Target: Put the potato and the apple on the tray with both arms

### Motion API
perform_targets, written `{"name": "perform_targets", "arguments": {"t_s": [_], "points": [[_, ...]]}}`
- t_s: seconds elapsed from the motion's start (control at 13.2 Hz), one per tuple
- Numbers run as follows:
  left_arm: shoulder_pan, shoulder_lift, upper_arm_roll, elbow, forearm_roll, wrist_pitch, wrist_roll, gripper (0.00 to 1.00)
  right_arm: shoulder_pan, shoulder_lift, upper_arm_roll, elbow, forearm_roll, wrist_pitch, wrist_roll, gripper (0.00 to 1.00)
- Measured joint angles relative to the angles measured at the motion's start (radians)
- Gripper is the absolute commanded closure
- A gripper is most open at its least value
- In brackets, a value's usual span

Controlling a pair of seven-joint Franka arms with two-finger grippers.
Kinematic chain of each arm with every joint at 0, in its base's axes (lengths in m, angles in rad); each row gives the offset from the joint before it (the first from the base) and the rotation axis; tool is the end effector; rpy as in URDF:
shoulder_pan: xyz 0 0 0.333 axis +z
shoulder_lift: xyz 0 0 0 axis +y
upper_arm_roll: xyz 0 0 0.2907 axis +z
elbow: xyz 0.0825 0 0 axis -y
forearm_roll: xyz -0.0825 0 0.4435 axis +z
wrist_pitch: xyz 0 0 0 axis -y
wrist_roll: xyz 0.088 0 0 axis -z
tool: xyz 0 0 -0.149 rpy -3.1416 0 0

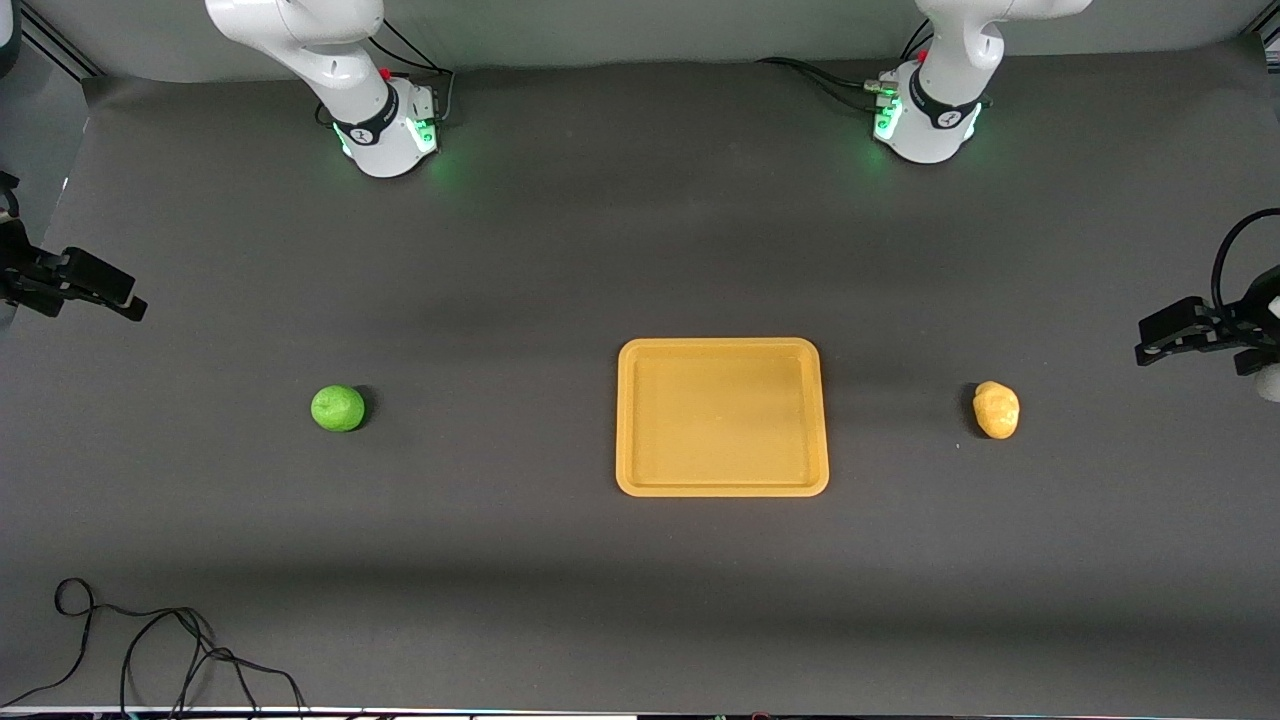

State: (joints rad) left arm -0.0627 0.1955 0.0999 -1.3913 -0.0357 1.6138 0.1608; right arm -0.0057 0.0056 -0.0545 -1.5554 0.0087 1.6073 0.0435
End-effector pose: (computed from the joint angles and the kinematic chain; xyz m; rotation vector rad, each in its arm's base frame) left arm 0.6739 0.0148 0.5316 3.1217 -0.1949 0.0460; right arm 0.6206 -0.0361 0.5653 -3.1285 0.1625 -0.0727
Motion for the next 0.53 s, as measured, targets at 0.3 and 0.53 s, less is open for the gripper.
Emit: {"name": "perform_targets", "arguments": {"t_s": [0.3, 0.53], "points": [[0.0, -0.004, 0.001, 0.0, -0.005, -0.003, 0.0, 0.01, 0.0, -0.003, 0.0, 0.0, 0.0, -0.004, 0.0, 0.0], [0.0, -0.005, 0.002, 0.0, -0.005, -0.005, 0.0, 0.01, 0.0, -0.004, 0.0, 0.0, 0.0, -0.006, 0.0, 0.0]]}}
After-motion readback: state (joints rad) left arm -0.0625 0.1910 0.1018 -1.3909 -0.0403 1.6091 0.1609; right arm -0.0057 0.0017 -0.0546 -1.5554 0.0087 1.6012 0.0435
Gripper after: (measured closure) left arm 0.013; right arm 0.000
